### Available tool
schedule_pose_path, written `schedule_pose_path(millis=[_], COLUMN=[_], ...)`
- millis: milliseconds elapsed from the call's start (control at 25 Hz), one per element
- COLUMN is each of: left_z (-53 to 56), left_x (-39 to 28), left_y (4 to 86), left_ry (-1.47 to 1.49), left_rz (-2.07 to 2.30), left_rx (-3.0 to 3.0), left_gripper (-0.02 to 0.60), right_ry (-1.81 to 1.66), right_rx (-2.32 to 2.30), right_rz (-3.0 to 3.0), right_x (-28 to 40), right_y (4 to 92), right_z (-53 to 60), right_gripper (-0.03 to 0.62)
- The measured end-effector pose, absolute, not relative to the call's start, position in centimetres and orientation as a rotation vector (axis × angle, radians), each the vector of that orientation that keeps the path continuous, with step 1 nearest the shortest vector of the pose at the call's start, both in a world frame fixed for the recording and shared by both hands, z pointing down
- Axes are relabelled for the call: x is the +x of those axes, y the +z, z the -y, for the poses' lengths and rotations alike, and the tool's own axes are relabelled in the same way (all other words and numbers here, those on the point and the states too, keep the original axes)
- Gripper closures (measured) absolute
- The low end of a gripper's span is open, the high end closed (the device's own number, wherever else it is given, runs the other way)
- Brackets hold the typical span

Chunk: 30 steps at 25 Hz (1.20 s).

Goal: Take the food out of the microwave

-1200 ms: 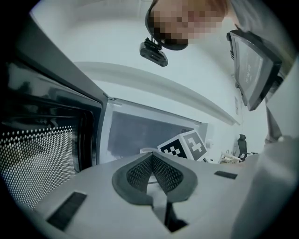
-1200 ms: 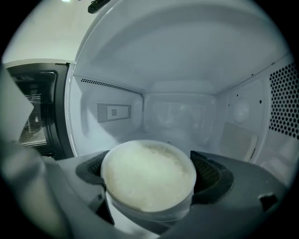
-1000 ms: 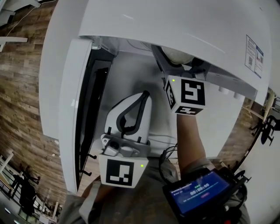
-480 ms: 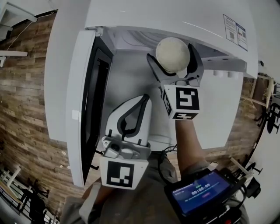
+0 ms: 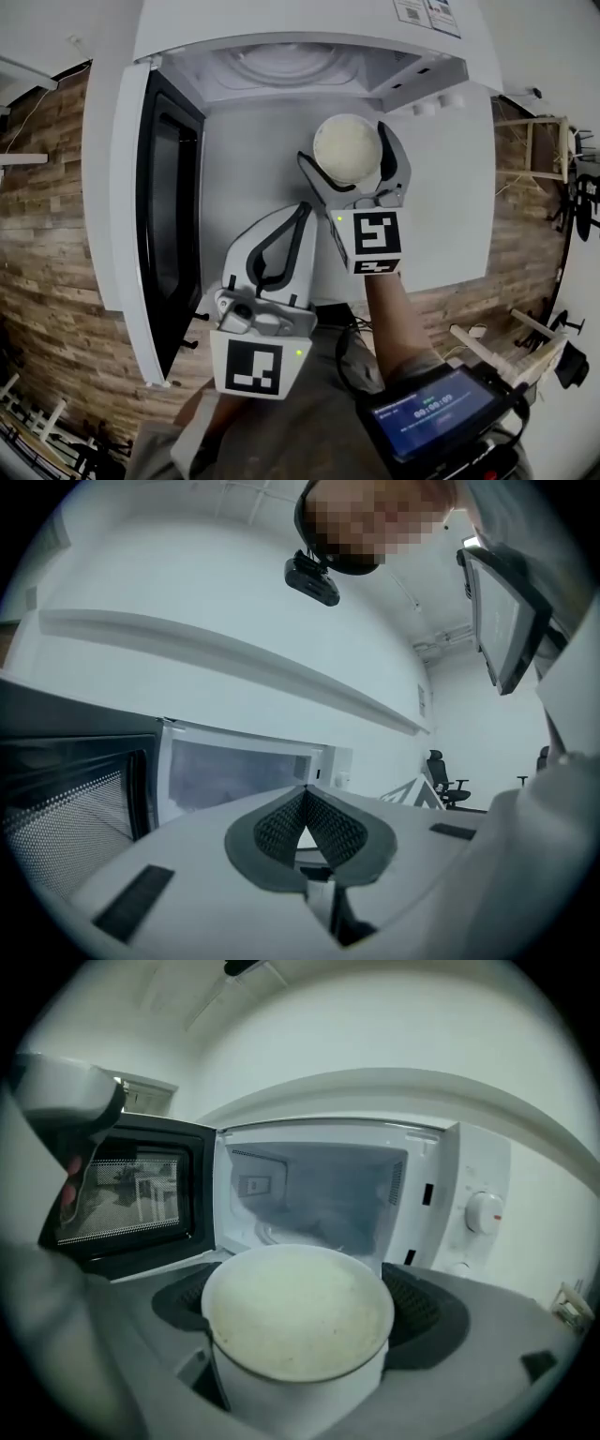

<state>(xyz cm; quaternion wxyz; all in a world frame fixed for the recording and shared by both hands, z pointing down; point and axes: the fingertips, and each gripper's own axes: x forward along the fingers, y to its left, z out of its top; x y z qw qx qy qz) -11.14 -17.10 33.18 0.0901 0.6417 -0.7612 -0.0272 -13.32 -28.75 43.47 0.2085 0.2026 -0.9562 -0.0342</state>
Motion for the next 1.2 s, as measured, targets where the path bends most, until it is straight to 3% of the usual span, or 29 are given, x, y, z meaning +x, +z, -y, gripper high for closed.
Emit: schedule_pose_path(millis=[520,1200], left_z=[16.3,15.2], left_x=[-4.4,-3.9], left_y=[32.6,33.3], left_ry=[-0.008,0.037], left_rz=[2.292,2.33], left_rx=[1.89,1.83], left_gripper=[0.575,0.575], right_ry=[-0.055,0.002], right_rx=[0.521,0.443], right_rz=[2.617,2.508], right_x=[-4.3,-2.3], right_y=[47.5,52.0], right_z=[28.2,28.0], right_gripper=[0.049,0.049])
